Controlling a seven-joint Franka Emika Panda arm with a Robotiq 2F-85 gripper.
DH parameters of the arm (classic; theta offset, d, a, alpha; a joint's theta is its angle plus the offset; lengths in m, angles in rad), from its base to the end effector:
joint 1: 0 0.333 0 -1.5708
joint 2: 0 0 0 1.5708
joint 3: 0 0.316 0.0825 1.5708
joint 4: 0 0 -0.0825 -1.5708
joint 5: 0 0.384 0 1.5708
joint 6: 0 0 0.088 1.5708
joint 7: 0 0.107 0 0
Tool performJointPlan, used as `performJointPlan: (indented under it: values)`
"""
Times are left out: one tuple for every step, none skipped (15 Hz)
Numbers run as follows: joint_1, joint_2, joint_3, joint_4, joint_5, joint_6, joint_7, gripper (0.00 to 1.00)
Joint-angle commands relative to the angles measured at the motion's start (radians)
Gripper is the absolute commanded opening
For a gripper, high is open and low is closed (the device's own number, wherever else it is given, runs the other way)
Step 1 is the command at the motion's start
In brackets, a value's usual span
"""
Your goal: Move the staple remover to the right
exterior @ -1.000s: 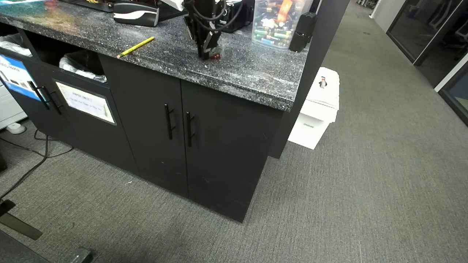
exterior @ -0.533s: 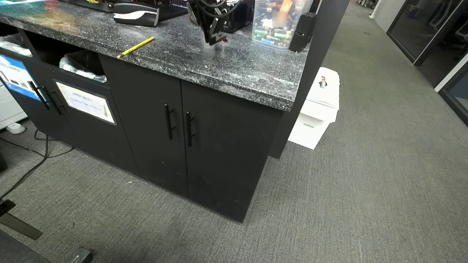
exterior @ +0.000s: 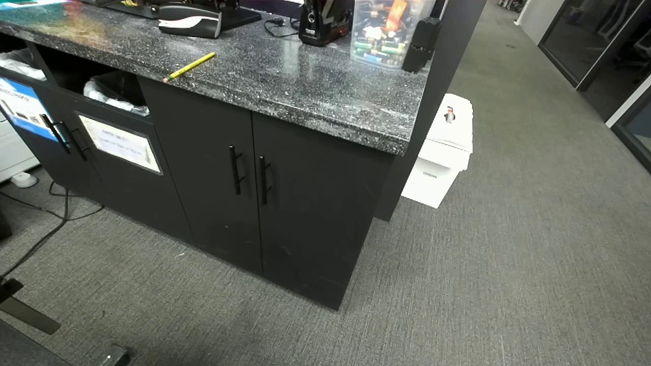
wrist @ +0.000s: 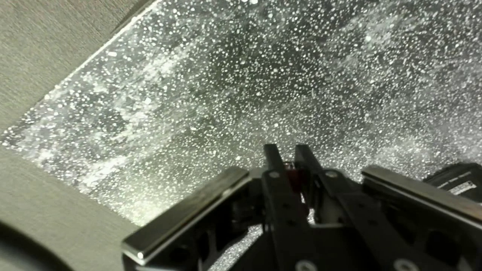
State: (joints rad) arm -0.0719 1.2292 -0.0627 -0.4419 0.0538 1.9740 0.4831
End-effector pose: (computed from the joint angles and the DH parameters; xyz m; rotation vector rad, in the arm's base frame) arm 0.8283 -0.0740 0.3293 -2.9268 0.8743 -0.4604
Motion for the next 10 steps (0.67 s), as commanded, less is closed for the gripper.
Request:
performJointPlan:
  values:
    - [-0.034,-0.050,0.016,-0.031,0.028,-0.058,0.041,0.04]
    - [-0.044,-0.058,0.023,-0.036,0.041,-0.080,0.053,0.04]
    - [-0.051,-0.062,0.025,-0.037,0.049,-0.090,0.064,0.04]
    - [-0.060,-0.063,0.030,-0.040,0.061,-0.104,0.086,0.04]
    - [-0.067,-0.064,0.034,-0.040,0.071,-0.112,0.101,0.04]
    - [-0.077,-0.064,0.042,-0.041,0.086,-0.118,0.121,0.04]
    - [-0.086,-0.062,0.048,-0.043,0.100,-0.126,0.141,0.04]
    - [-0.097,-0.059,0.053,-0.045,0.113,-0.127,0.165,0.04]
    - [-0.106,-0.045,0.057,-0.027,0.125,-0.133,0.188,0.04]
    - [-0.117,-0.025,0.062,0.003,0.137,-0.148,0.213,0.04]
